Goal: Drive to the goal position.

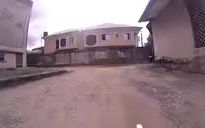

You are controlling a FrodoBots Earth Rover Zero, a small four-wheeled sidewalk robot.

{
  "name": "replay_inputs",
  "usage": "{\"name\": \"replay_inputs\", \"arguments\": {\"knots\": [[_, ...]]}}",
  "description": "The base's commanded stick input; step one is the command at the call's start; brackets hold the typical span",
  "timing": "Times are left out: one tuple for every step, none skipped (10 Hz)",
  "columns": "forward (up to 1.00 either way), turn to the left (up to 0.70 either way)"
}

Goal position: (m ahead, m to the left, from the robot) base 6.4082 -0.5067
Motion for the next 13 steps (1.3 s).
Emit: {"name": "replay_inputs", "arguments": {"knots": [[0.5, 0.07], [0.5, 0.07], [0.5, 0.07], [0.5, 0.07], [0.5, 0.07], [0.5, 0.14], [0.5, 0.4], [0.5, 0.47], [0.5, 0.19], [0.5, 0.07], [0.5, 0.07], [0.5, 0.07], [0.5, 0.07]]}}
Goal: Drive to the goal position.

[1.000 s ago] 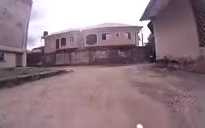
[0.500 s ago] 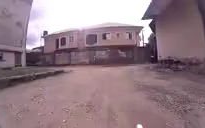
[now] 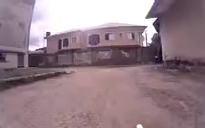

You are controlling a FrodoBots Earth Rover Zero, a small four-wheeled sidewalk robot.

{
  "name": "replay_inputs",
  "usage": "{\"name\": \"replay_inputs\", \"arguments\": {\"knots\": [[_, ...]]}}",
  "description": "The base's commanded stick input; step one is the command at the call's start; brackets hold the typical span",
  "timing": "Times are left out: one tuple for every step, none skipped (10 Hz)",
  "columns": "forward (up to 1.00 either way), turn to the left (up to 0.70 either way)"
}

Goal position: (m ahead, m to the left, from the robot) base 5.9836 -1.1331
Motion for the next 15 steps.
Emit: {"name": "replay_inputs", "arguments": {"knots": [[0.5, 0.07], [0.5, 0.07], [0.5, 0.07], [0.5, 0.07], [0.5, 0.07], [0.5, 0.07], [0.5, 0.07], [0.5, 0.07], [0.5, 0.07], [0.5, 0.07], [0.5, 0.07], [0.5, 0.07], [0.5, 0.07], [0.5, 0.07], [0.5, 0.07]]}}
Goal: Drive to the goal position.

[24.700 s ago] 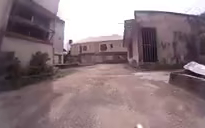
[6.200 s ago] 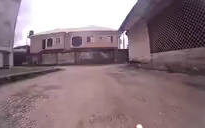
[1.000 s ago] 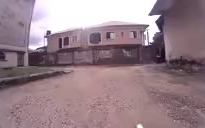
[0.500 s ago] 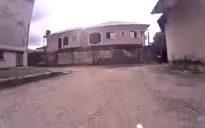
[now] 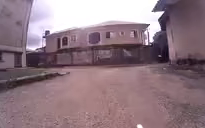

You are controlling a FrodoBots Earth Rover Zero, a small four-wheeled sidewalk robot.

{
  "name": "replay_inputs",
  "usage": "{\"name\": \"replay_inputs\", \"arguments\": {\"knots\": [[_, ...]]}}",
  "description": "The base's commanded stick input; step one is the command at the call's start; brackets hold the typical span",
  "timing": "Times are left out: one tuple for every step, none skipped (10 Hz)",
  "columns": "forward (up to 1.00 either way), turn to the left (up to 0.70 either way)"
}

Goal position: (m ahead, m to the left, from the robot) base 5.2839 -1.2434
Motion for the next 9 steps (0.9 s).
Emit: {"name": "replay_inputs", "arguments": {"knots": [[0.5, 0.07], [0.5, 0.07], [0.5, 0.07], [0.5, 0.07], [0.5, 0.07], [0.5, 0.07], [0.5, 0.07], [0.5, 0.28], [0.5, 0.56]]}}
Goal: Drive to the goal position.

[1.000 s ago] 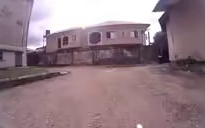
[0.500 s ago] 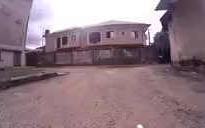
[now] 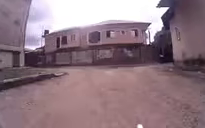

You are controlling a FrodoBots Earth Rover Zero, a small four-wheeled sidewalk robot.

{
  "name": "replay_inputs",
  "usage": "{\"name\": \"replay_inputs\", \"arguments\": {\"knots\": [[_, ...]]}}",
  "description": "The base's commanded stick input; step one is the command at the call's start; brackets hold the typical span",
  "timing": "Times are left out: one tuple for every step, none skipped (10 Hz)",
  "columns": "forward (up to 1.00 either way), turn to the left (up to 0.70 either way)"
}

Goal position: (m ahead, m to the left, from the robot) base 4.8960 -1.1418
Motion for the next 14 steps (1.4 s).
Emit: {"name": "replay_inputs", "arguments": {"knots": [[0.5, 0.57], [0.5, 0.53], [0.5, 0.26], [0.5, 0.07], [0.5, 0.07], [0.5, 0.07], [0.5, 0.07], [0.5, 0.07], [0.5, 0.07], [0.5, 0.07], [0.5, 0.07], [0.5, 0.07], [0.5, 0.07], [0.5, 0.07]]}}
